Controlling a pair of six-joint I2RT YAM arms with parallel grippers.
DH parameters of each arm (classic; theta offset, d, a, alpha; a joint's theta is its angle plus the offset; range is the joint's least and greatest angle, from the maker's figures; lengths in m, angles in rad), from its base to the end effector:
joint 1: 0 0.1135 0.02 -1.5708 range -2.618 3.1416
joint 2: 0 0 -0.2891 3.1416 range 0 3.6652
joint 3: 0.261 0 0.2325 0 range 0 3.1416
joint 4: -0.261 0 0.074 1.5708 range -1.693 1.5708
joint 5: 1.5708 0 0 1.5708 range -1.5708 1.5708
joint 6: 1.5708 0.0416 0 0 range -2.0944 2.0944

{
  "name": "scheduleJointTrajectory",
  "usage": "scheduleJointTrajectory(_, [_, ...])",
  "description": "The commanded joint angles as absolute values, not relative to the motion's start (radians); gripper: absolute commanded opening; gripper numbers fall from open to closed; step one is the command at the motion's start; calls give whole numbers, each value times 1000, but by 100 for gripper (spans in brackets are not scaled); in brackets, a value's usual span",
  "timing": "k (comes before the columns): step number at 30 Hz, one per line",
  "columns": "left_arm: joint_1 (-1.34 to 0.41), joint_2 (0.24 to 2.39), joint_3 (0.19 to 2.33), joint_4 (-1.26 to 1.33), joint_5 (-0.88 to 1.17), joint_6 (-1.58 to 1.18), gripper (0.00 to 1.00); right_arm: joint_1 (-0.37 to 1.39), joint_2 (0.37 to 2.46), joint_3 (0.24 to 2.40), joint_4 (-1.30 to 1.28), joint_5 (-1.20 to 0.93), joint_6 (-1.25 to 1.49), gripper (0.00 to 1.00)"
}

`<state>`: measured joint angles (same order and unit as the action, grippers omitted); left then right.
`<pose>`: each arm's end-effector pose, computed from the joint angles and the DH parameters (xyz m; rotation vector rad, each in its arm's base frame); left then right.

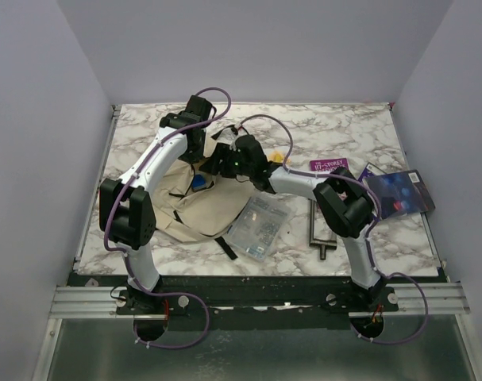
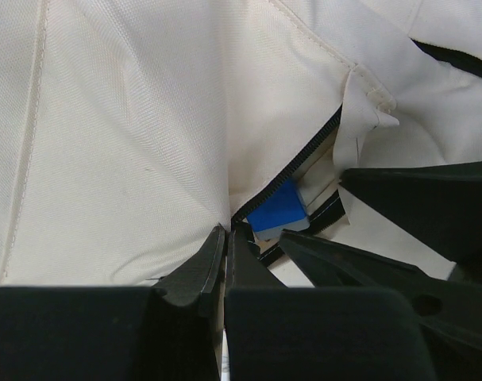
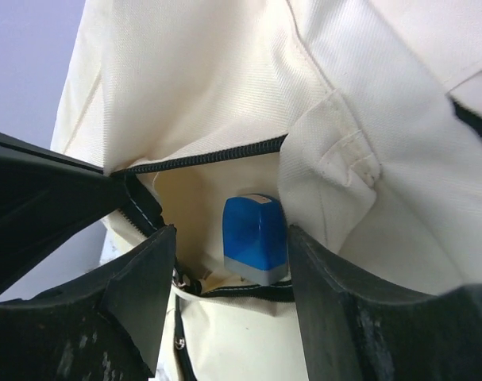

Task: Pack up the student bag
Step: Place the stationery in the student bag, then pick up the stationery from the center of the board.

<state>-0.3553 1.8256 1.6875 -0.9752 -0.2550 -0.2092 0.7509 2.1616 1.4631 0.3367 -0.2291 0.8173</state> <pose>0.3544 -0.1203 0.3193 0.1137 2.6283 0.1532 0.3582 0.3472 0.2146 -0.0987 2.1389 1.2150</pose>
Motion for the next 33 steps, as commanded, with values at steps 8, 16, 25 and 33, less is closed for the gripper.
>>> scheduleJointTrajectory(8, [-360, 1788, 1709, -969, -221, -218, 0, 702, 1952, 1341, 171, 44, 701, 68])
scheduleJointTrajectory(16, [-360, 1791, 1708, -970, -219, -219, 0, 637, 1919, 1333, -142, 469, 844, 77])
scheduleJointTrajectory(25, [-360, 1796, 1711, -972, -210, -218, 0, 576, 1936, 1317, -191, 564, 768, 62])
scheduleJointTrajectory(33, [-361, 1798, 1708, -973, -223, -213, 0, 570, 2051, 1433, -224, 586, 696, 60])
